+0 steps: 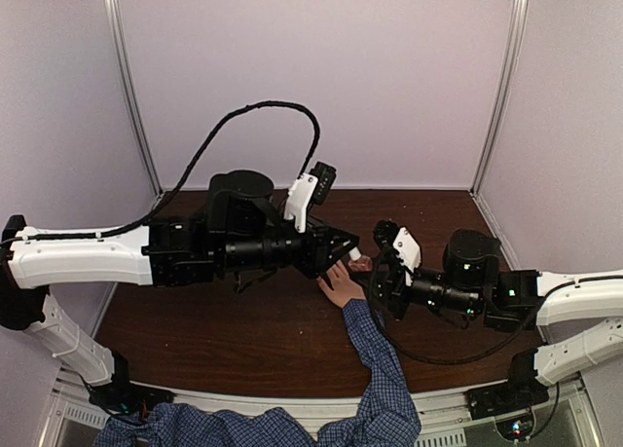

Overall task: Paint the nails
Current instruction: Screw the nail polish bottle cap onto the nail polish bottle.

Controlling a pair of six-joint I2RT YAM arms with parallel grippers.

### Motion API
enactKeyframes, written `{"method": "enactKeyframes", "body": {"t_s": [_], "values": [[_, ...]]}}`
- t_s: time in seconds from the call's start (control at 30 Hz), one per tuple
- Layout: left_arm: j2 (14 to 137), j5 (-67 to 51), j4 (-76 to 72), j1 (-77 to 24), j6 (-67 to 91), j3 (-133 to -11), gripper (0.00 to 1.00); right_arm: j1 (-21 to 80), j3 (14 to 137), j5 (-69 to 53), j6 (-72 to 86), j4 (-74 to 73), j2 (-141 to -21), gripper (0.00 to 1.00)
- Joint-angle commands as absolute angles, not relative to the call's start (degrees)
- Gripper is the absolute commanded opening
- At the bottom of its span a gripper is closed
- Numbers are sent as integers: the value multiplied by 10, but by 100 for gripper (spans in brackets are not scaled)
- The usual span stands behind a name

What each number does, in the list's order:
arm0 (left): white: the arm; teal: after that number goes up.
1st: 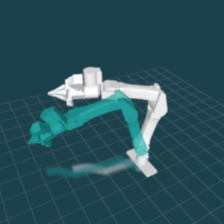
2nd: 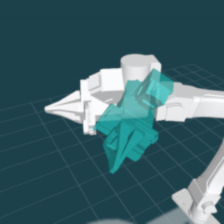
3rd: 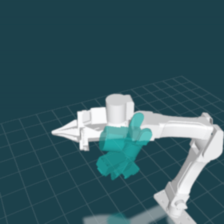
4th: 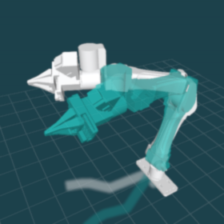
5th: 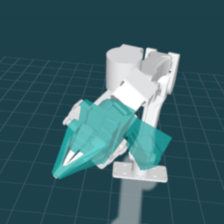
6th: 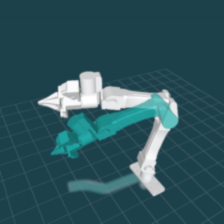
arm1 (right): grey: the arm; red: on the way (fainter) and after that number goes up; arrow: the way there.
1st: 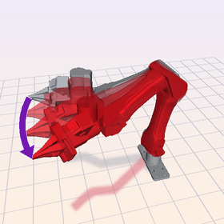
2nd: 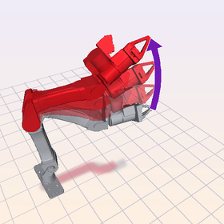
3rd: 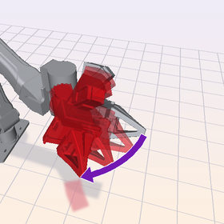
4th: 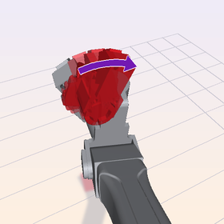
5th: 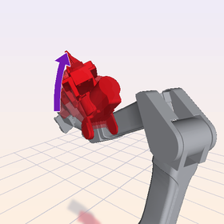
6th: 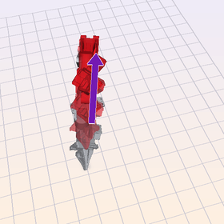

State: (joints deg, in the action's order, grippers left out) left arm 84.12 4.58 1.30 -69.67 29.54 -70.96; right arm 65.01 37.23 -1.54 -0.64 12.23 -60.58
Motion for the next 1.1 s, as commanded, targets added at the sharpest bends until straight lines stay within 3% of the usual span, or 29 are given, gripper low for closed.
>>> {"method": "enactKeyframes", "body": {"t_s": [0.0, 0.4, 0.73, 1.07], "values": [[845, 14, -21, -693, 305, -715, 19, 653, 391, -26, -4, 139, -603, 0], [840, -57, -52, -693, 277, -673, 7, 651, 407, -63, -3, 142, -587, 0], [830, -112, -126, -693, 251, -629, 5, 637, 407, -121, 16, 175, -567, 0], [831, -241, -80, -693, 163, -651, 3, 630, 402, -246, 8, 200, -549, 0]]}}
